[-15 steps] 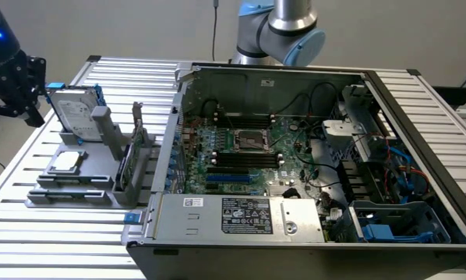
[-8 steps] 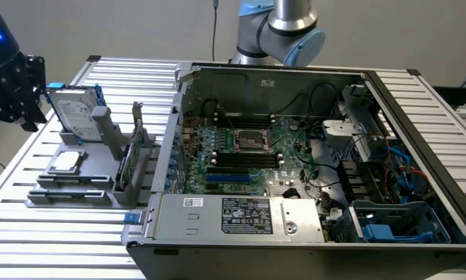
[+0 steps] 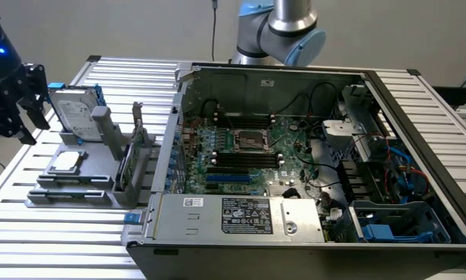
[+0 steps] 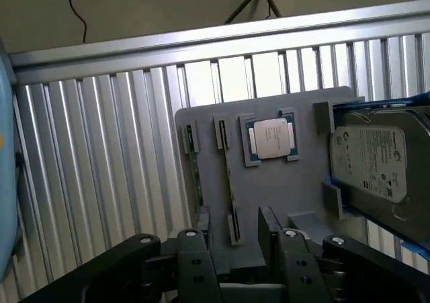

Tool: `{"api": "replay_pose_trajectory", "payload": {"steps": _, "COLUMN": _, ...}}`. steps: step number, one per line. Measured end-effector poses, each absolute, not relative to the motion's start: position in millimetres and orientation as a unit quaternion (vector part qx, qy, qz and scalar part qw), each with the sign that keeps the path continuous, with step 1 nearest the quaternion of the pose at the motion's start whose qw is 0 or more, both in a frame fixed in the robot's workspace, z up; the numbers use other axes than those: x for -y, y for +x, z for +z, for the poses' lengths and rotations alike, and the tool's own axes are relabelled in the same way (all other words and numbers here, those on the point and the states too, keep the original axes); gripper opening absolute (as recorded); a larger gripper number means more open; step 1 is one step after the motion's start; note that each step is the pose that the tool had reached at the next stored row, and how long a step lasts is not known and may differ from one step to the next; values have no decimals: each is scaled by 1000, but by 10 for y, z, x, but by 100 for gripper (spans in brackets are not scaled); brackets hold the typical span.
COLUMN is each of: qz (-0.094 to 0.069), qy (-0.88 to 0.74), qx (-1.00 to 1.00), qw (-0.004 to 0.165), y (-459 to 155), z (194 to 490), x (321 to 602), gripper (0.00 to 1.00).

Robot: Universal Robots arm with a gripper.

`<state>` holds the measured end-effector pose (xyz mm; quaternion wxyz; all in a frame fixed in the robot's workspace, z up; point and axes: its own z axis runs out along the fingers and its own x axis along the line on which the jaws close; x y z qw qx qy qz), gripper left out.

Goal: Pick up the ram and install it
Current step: 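Pick up the ram and move it above insertion slot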

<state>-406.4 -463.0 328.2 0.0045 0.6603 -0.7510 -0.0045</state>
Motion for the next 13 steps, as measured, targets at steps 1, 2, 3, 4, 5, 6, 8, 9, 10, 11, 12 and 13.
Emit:
{"api": "replay_pose_trajectory", "payload": {"steps": 1, "qz": -5, "qy": 662, "qx": 749, "qw": 5, "y": -4064, "z": 3265, "x": 4638, "gripper": 42}}
{"api": "replay_pose_trajectory", "payload": {"steps": 2, "qz": -5, "qy": 665, "qx": 747, "qw": 5, "y": -4064, "z": 3247, "x": 4644, "gripper": 42}}
{"api": "replay_pose_trajectory", "payload": {"steps": 3, "qz": -5, "qy": 667, "qx": 745, "qw": 5, "y": -4064, "z": 3228, "x": 4650, "gripper": 42}}
{"api": "replay_pose_trajectory", "payload": {"steps": 4, "qz": -5, "qy": 669, "qx": 743, "qw": 5, "y": -4064, "z": 3210, "x": 4656, "gripper": 42}}
{"api": "replay_pose_trajectory", "payload": {"steps": 5, "qz": -5, "qy": 672, "qx": 741, "qw": 5, "y": -4064, "z": 3193, "x": 4661, "gripper": 42}}
{"api": "replay_pose_trajectory", "payload": {"steps": 6, "qz": -4, "qy": 674, "qx": 738, "qw": 5, "y": -4064, "z": 3173, "x": 4668, "gripper": 42}}
{"api": "replay_pose_trajectory", "payload": {"steps": 8, "qz": -4, "qy": 679, "qx": 734, "qw": 5, "y": -4063, "z": 3137, "x": 4680, "gripper": 42}}
{"api": "replay_pose_trajectory", "payload": {"steps": 9, "qz": -4, "qy": 681, "qx": 732, "qw": 5, "y": -4063, "z": 3119, "x": 4686, "gripper": 42}}
{"api": "replay_pose_trajectory", "payload": {"steps": 10, "qz": -4, "qy": 684, "qx": 730, "qw": 5, "y": -4063, "z": 3101, "x": 4692, "gripper": 42}}
{"api": "replay_pose_trajectory", "payload": {"steps": 11, "qz": -4, "qy": 686, "qx": 728, "qw": 5, "y": -4063, "z": 3083, "x": 4698, "gripper": 42}}
{"api": "replay_pose_trajectory", "payload": {"steps": 12, "qz": -4, "qy": 688, "qx": 726, "qw": 5, "y": -4063, "z": 3065, "x": 4704, "gripper": 42}}
{"api": "replay_pose_trajectory", "payload": {"steps": 13, "qz": -4, "qy": 690, "qx": 724, "qw": 5, "y": -4063, "z": 3046, "x": 4710, "gripper": 42}}
